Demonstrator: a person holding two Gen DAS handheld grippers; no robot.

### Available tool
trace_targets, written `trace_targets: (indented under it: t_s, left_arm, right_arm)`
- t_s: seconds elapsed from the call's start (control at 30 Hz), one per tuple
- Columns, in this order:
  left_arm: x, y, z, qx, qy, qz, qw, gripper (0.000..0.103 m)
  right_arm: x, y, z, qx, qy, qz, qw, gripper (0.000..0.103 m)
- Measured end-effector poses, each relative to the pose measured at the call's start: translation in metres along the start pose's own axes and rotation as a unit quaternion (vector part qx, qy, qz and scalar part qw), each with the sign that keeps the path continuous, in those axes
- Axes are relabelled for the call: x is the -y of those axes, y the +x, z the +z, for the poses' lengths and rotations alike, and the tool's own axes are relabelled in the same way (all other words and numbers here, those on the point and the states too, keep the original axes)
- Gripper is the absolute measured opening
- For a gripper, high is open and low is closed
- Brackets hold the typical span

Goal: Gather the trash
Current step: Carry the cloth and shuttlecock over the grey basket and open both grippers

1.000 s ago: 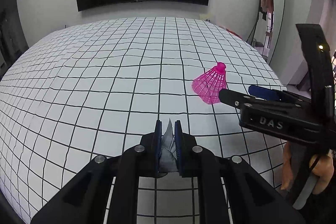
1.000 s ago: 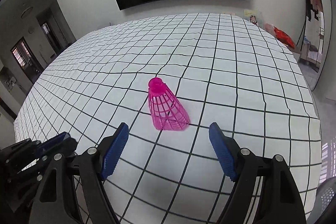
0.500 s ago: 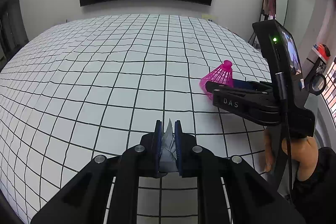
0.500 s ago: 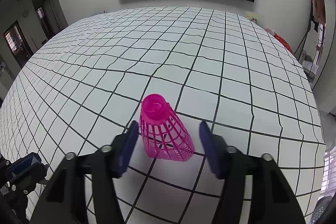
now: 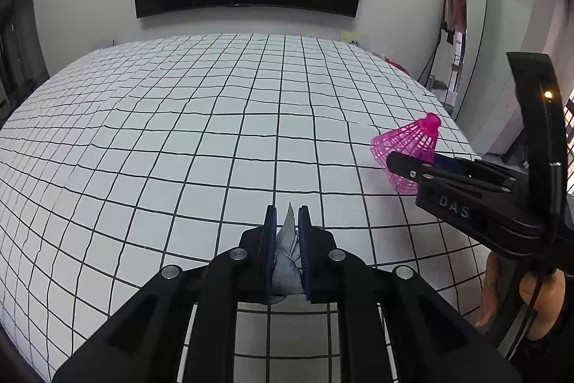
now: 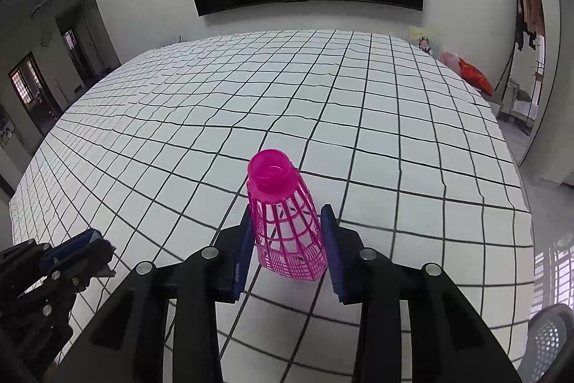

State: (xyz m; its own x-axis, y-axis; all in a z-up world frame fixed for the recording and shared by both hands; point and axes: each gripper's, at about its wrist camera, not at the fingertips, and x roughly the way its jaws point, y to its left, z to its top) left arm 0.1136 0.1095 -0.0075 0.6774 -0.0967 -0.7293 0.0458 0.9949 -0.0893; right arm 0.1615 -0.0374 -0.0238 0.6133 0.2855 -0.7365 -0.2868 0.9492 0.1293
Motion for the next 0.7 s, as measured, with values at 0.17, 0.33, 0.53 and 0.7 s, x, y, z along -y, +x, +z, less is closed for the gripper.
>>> trace_targets:
  t_s: [0.17, 0.33, 0.53, 0.7]
  left_arm:
    - [0.021, -0.012, -0.003, 0.008, 0.02, -0.018, 0.9996, 0.013]
    - [0.055, -0.022, -0.011, 0.009, 0.048, -0.047, 0.9977, 0.013]
    - [0.105, -0.036, -0.022, 0.012, 0.09, -0.081, 0.9926, 0.013]
    - [0.158, -0.046, -0.032, 0.011, 0.131, -0.109, 0.9854, 0.013]
  right_arm:
    - [0.016, -0.047, -0.025, 0.024, 0.029, -0.018, 0.999, 0.035]
    - [0.042, -0.092, -0.059, 0.042, 0.065, -0.04, 0.996, 0.035]
    - [0.083, -0.142, -0.107, 0.054, 0.117, -0.075, 0.989, 0.035]
    - [0.115, -0.179, -0.144, 0.066, 0.153, -0.106, 0.98, 0.035]
